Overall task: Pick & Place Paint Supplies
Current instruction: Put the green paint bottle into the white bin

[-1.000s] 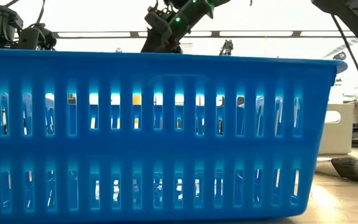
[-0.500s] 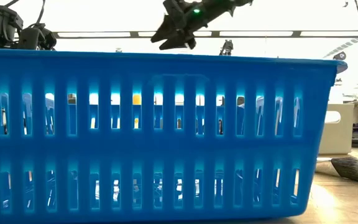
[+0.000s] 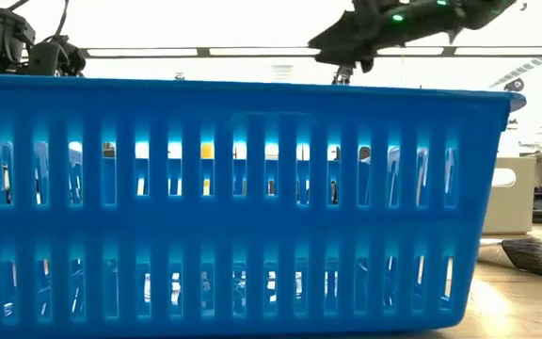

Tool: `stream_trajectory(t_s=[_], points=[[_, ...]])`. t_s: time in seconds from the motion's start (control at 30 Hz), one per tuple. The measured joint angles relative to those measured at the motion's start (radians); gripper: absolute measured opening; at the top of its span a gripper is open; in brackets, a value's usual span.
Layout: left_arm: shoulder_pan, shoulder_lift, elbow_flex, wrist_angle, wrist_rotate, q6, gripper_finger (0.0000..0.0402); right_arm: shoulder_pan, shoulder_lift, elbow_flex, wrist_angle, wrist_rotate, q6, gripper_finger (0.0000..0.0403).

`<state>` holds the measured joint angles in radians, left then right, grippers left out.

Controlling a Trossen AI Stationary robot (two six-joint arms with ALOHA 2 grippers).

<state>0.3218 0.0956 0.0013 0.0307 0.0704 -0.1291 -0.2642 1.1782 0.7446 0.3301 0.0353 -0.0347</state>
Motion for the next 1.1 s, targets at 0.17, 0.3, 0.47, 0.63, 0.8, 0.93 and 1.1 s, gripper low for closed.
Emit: stream_trajectory(t_s=[0.17,0.3,0.47,0.63,0.8,0.93,1.1], points=[[0.0,0.0,0.0,0.0,0.0,0.0,0.0,0.0,-0.166,-0.172,0.08,0.021,-0.011,0.0278],[0.0,0.0,0.0,0.0,0.0,0.0,0.0,0.0,-0.28,-0.262,0.094,0.025,-0.024,0.0278],[0.0,0.0,0.0,0.0,0.0,0.0,0.0,0.0,-0.41,-0.348,0.096,0.044,-0.051,0.0278],[0.0,0.0,0.0,0.0,0.0,0.0,0.0,0.0,-0.542,-0.428,0.094,0.047,-0.078,0.0278],[0.0,0.0,0.0,0.0,0.0,0.0,0.0,0.0,-0.632,-0.486,0.094,0.047,-0.073,0.0278],[0.0,0.0,0.0,0.0,0.0,0.0,0.0,0.0,-0.664,-0.505,0.095,0.047,-0.071,0.0278],[0.0,0.0,0.0,0.0,0.0,0.0,0.0,0.0,-0.665,-0.505,0.095,0.046,-0.07,0.0278]])
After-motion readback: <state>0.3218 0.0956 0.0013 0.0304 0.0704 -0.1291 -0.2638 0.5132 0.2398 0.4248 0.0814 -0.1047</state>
